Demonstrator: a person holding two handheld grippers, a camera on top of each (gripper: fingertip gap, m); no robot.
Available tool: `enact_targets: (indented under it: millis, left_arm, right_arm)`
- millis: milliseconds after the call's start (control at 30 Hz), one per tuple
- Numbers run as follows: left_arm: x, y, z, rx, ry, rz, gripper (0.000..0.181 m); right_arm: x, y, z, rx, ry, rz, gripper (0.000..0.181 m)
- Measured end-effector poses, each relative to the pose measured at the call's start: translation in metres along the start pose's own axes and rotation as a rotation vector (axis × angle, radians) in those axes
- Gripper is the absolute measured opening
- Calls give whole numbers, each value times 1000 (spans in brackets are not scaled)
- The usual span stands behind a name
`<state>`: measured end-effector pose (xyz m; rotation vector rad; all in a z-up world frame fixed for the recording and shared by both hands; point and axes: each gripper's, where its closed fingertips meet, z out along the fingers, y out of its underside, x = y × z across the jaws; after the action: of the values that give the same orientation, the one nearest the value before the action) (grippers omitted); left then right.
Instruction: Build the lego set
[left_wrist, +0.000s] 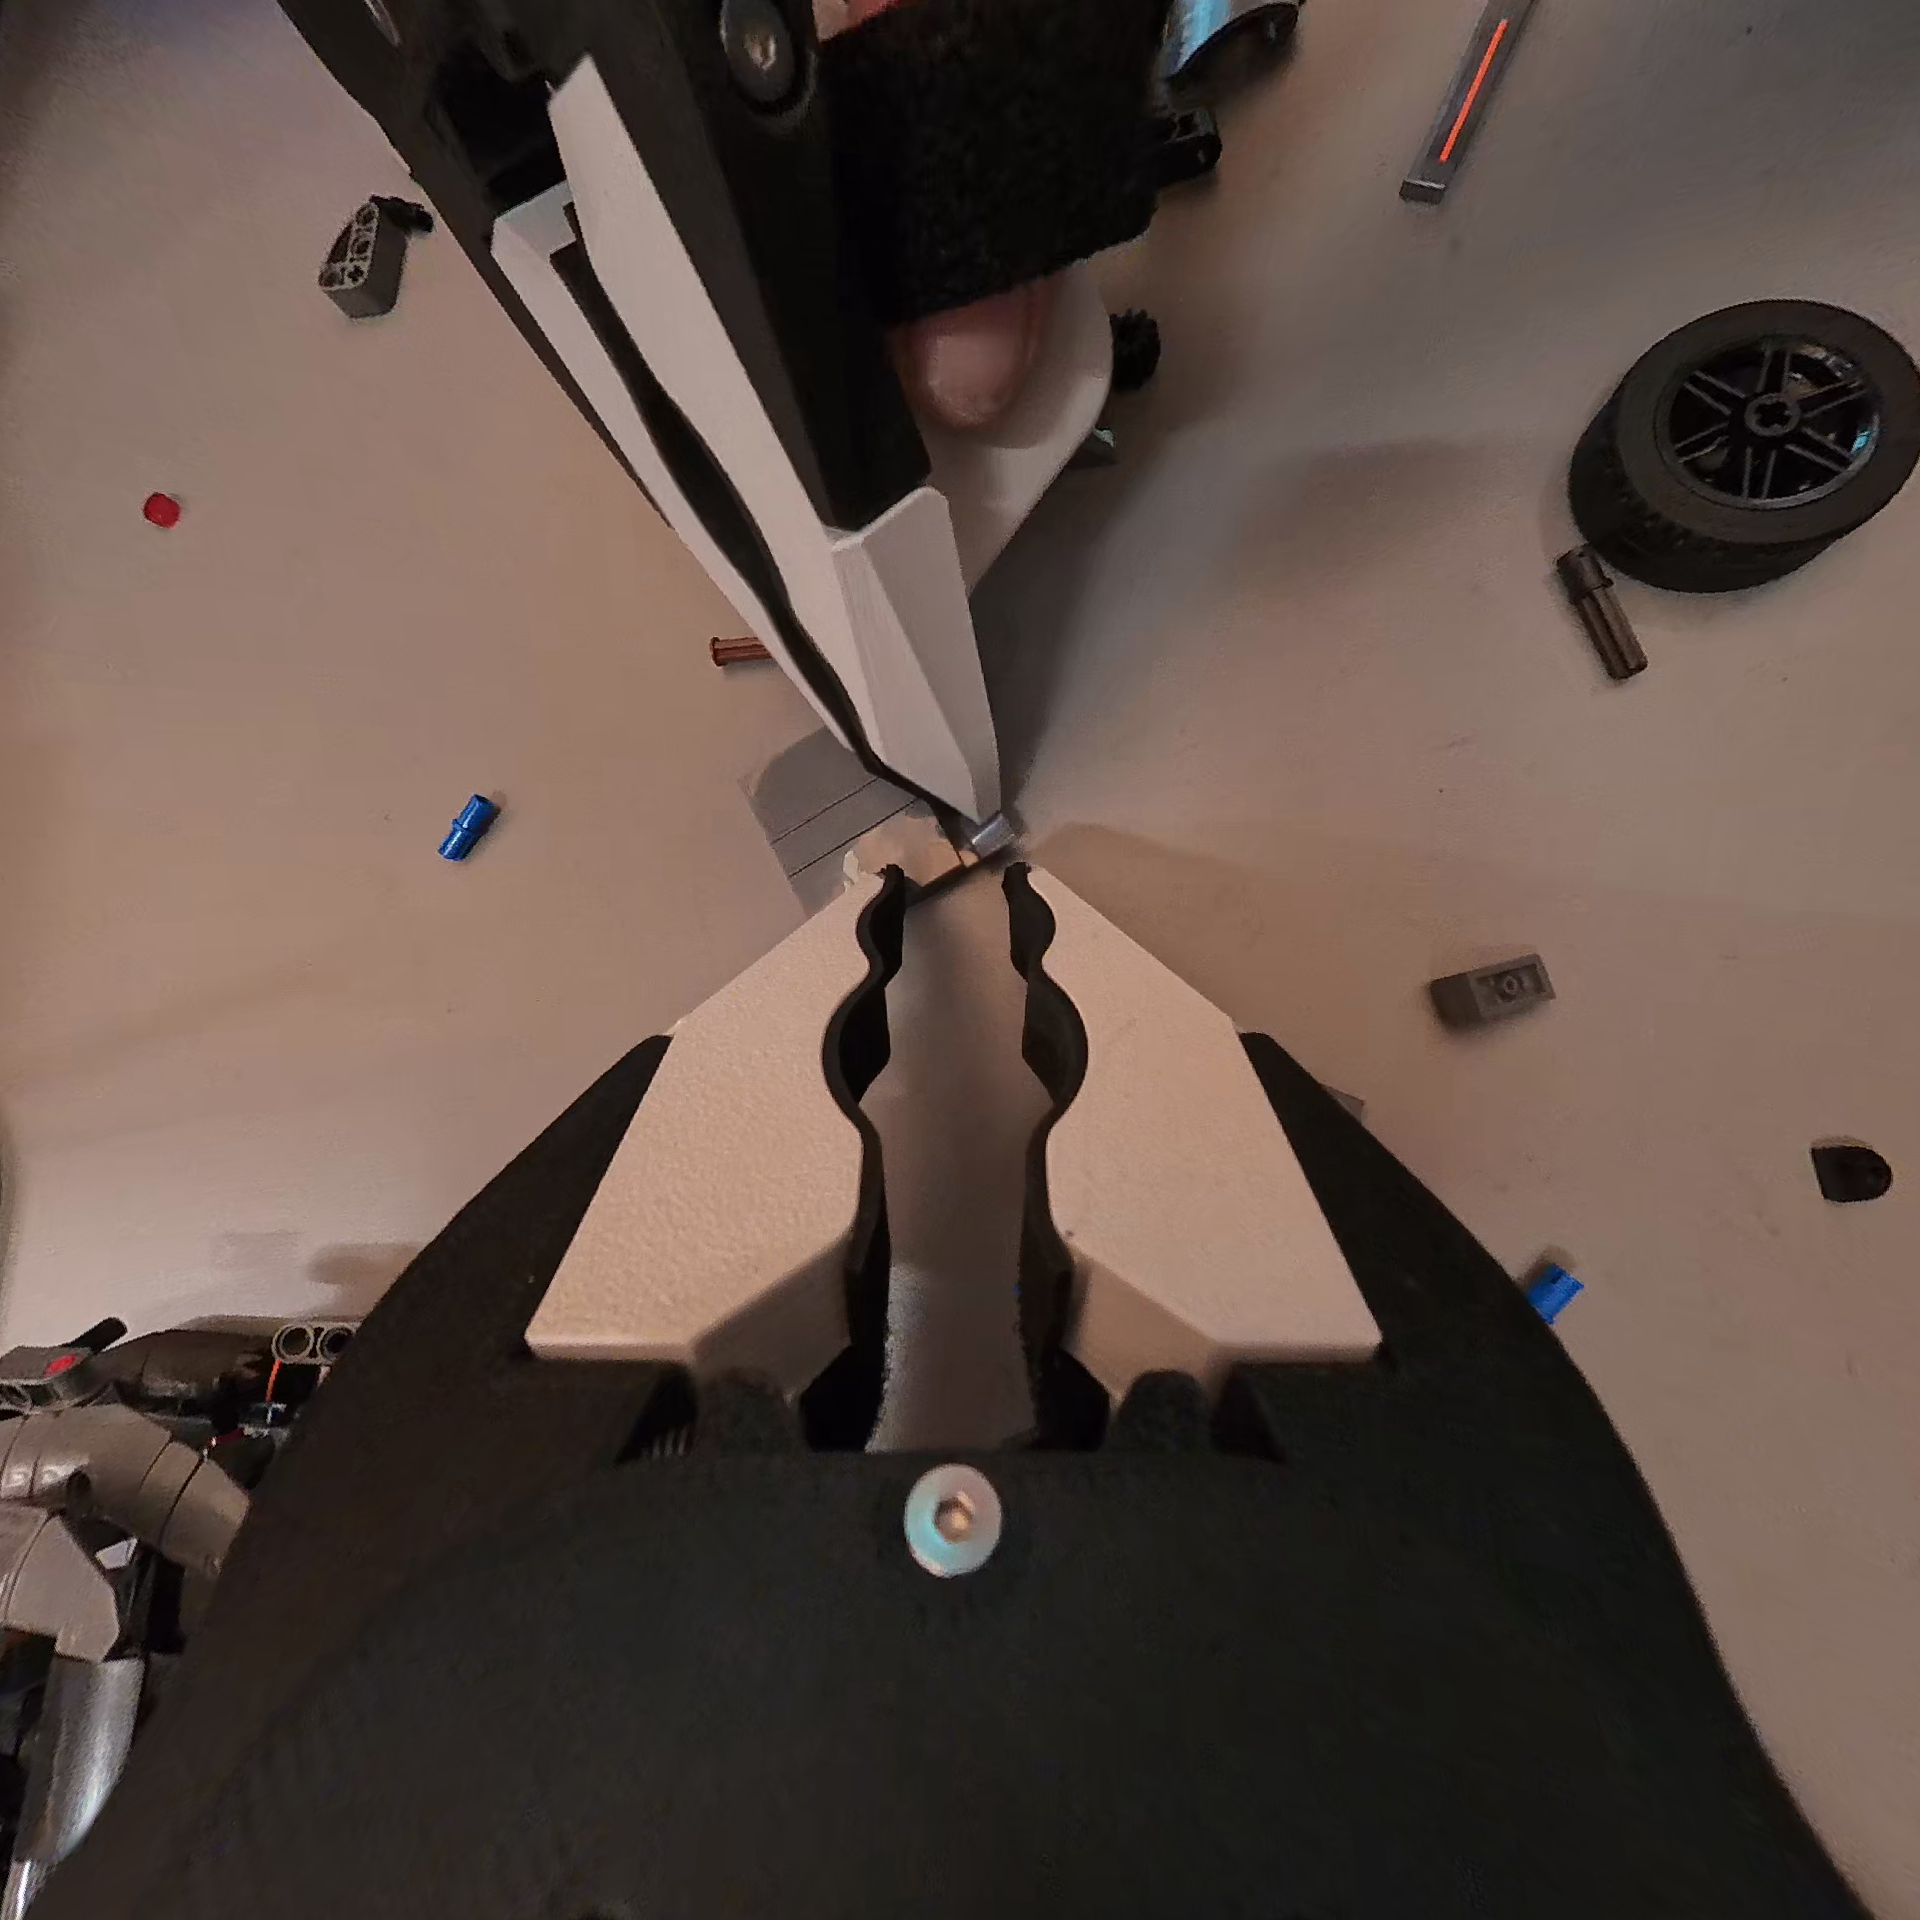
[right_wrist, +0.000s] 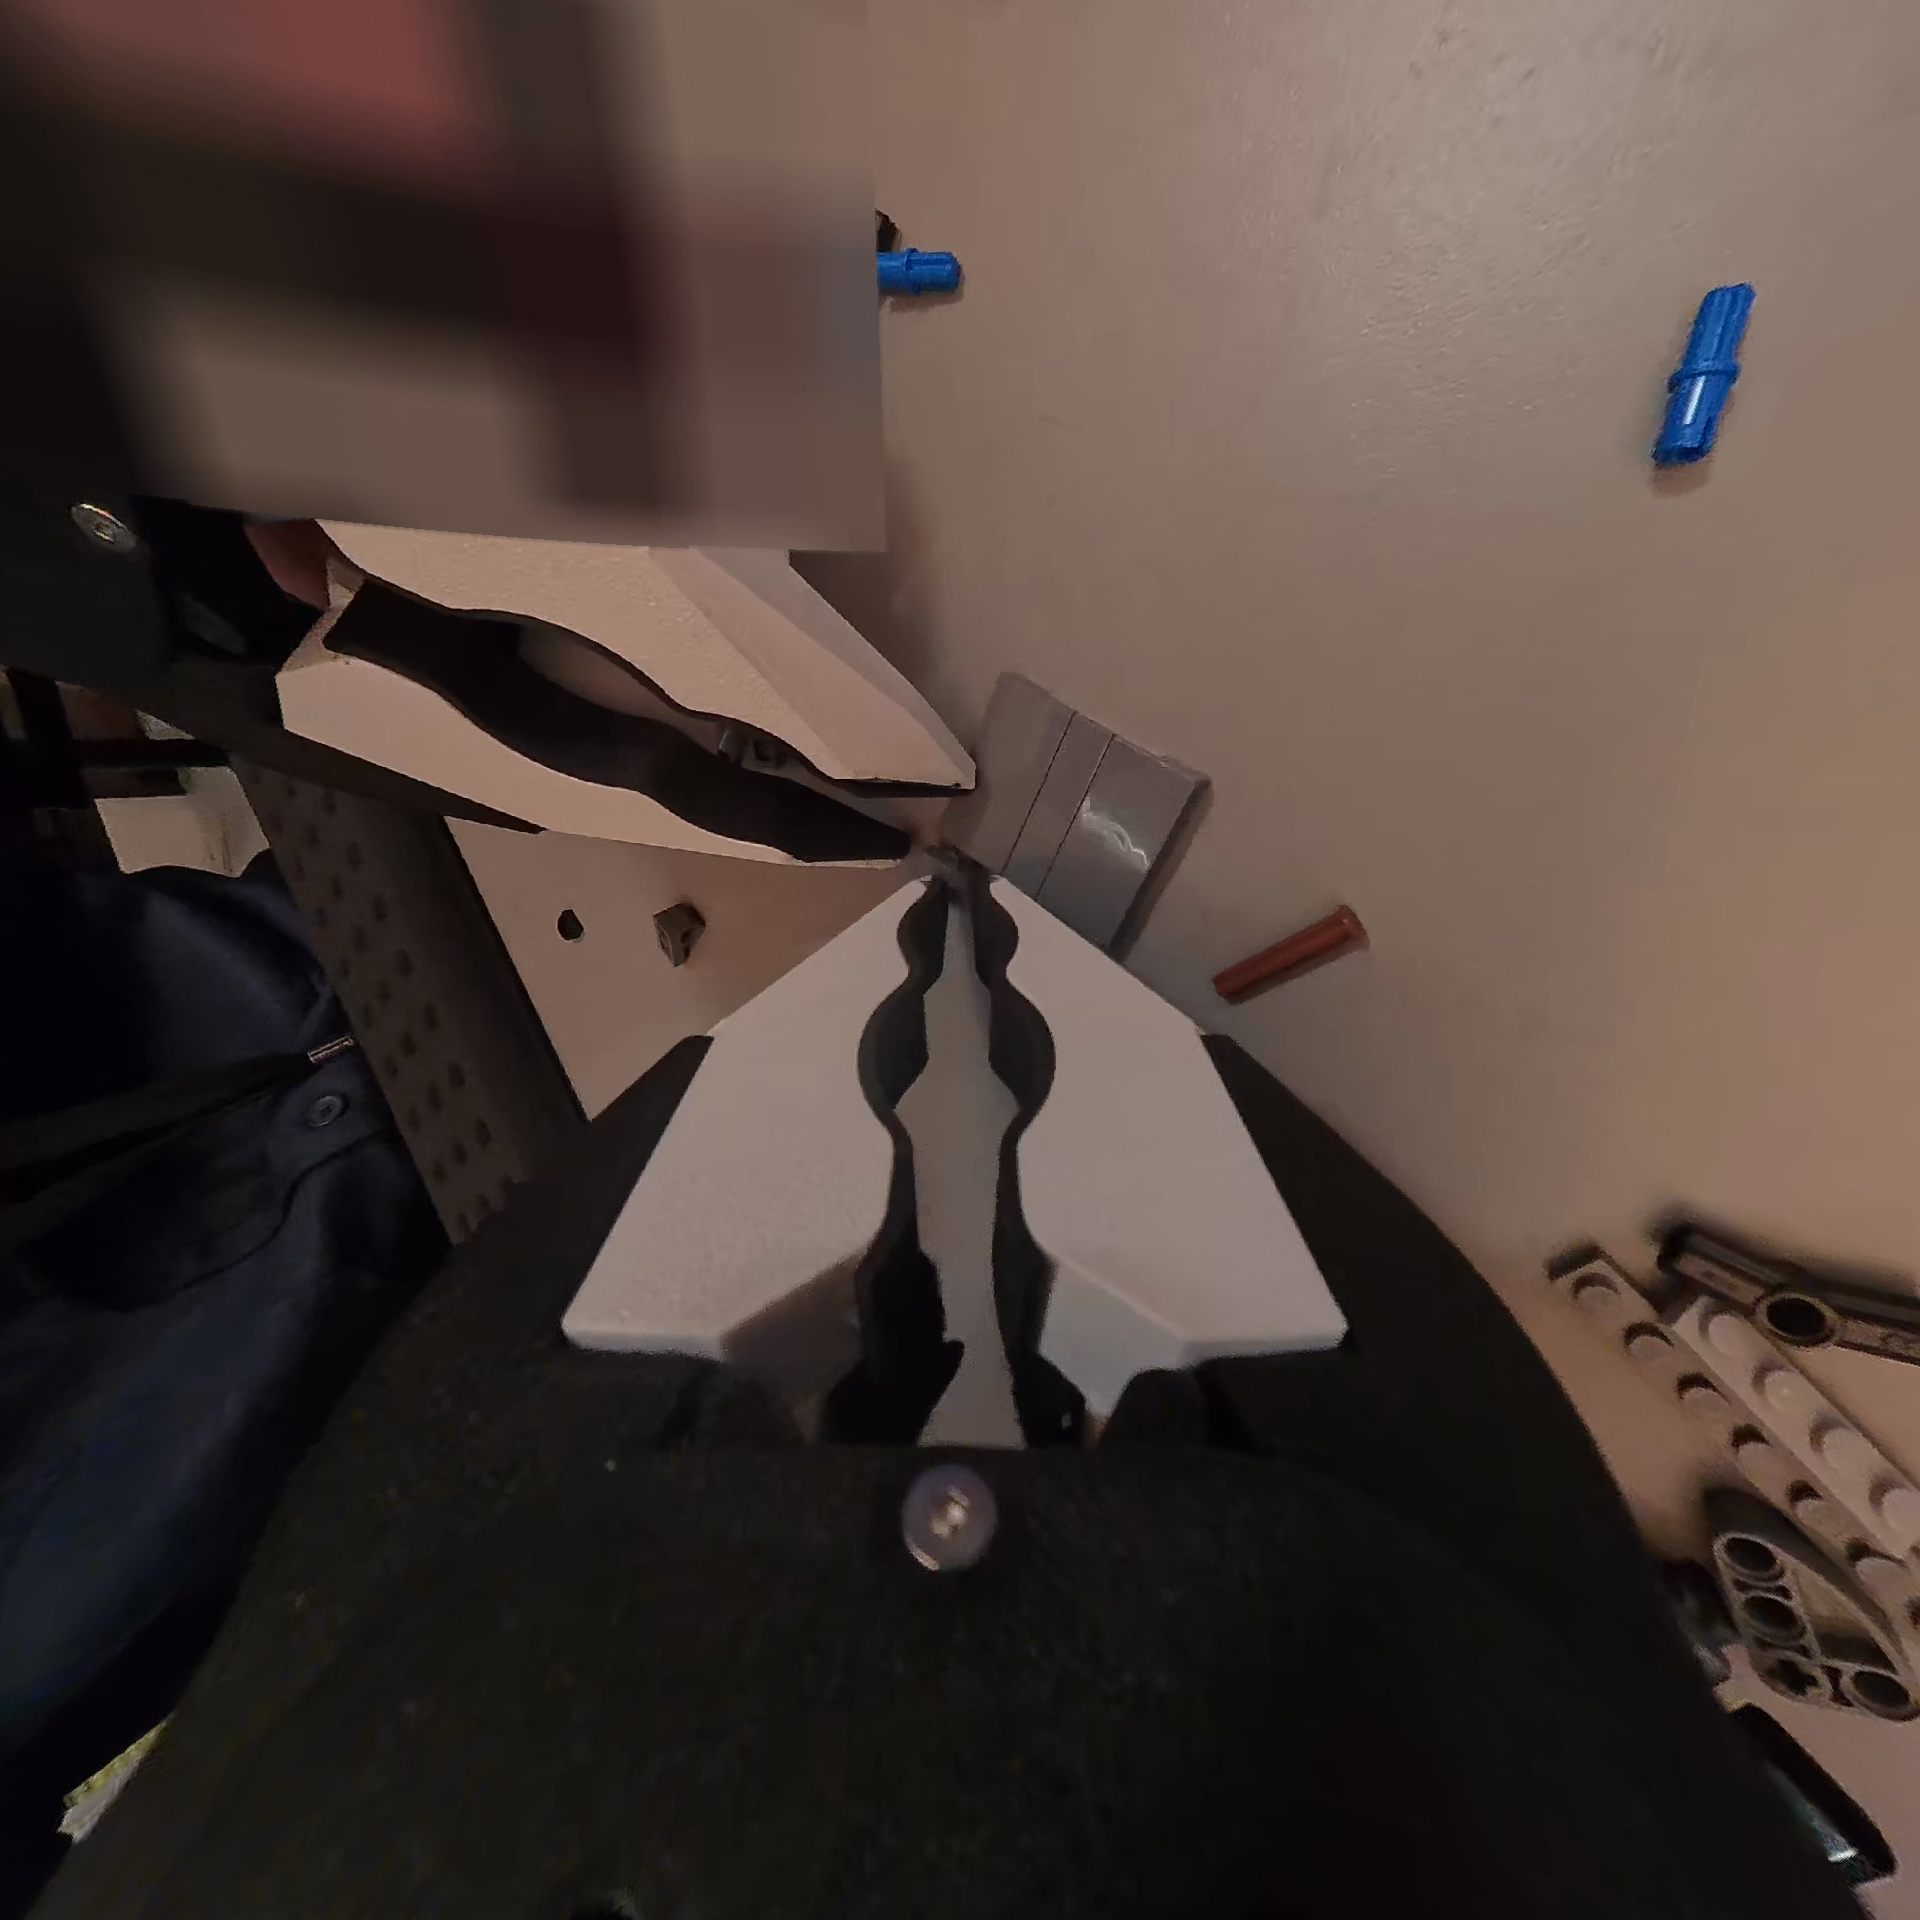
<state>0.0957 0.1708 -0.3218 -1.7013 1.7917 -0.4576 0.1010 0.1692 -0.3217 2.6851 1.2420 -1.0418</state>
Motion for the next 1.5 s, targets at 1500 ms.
enact_targets:
  millis: [1500]
  left_arm:
    - [6,-1,-1,13,31,-22,14]
  right_arm:
    - [-4,14,3,-151,203,-399,0]
